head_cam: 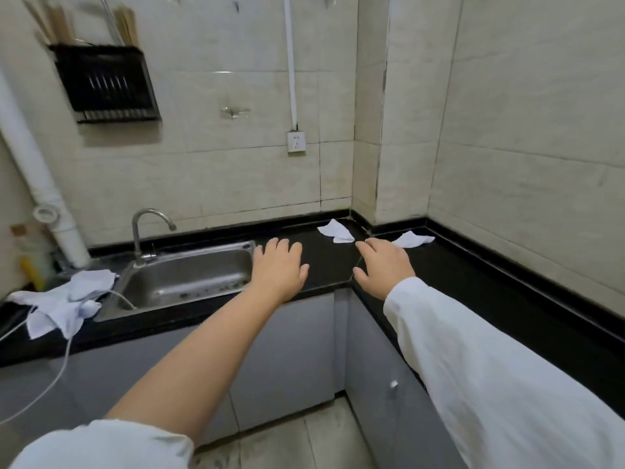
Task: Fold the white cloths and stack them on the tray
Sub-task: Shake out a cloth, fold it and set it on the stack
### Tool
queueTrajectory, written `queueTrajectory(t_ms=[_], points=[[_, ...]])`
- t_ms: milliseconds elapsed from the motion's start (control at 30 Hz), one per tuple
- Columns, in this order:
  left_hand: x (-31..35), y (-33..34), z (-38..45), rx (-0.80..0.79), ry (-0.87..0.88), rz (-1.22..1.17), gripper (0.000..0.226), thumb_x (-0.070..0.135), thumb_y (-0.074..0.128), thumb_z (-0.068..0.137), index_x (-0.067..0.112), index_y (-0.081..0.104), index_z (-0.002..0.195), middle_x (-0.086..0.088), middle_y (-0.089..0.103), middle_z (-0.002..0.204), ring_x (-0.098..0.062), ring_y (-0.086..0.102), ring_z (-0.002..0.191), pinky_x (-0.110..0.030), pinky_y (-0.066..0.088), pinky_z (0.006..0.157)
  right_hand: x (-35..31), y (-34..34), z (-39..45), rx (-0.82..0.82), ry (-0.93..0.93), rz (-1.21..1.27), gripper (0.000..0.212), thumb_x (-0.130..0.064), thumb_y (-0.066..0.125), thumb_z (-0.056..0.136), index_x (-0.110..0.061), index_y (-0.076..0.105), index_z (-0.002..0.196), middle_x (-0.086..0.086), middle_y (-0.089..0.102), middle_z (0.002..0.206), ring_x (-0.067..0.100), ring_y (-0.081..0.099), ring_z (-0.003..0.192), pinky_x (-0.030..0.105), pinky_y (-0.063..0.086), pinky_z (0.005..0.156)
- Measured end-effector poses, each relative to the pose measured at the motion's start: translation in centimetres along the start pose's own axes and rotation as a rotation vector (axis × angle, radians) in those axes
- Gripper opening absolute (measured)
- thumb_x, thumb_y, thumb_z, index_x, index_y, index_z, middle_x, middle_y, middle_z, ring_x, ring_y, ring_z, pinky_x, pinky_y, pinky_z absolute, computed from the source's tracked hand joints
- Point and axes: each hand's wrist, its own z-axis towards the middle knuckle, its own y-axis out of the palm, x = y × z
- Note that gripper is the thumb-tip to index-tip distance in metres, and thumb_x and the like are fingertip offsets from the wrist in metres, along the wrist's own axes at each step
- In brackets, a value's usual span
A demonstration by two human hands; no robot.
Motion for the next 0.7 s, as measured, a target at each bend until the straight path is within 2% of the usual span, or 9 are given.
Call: queueTrajectory(t_ms=[333,533,700], points=[[-5.9,2.6,24.5,0.051,0.033,0.026,0.042,0.035,0.038,0.096,0.010,0.042,0.130,-0.012,0.048,0.133,-0.030,0.042,0.125,-0.040,0.035,0.100,2.5,2.6,26.1,0.072,0.035,0.010,0.040,-0.024,0.045,0.091,-0.010,0.046,0.128,0.010,0.052,0.129,0.028,0.045,0.122,0.038,0.037,0.101],[-9.7,8.5,37.0,0.002,0.068,0.006,0.041,0.033,0.040,0.096,0.010,0.043,0.129,-0.012,0.048,0.133,-0.030,0.041,0.125,-0.041,0.036,0.099,3.9,8.0,38.2,0.038,0.085,-0.004,0.045,-0.024,0.044,0.092,-0.012,0.040,0.135,0.010,0.049,0.134,0.028,0.042,0.126,0.039,0.034,0.105],[-12.4,13.7,48.7,-0.029,0.140,-0.003,0.043,0.033,0.039,0.096,0.010,0.040,0.132,-0.012,0.045,0.136,-0.030,0.038,0.128,-0.040,0.034,0.101,5.1,13.3,48.4,0.033,0.187,0.002,0.043,-0.023,0.045,0.092,-0.012,0.043,0.133,0.010,0.049,0.134,0.029,0.043,0.126,0.038,0.034,0.105]])
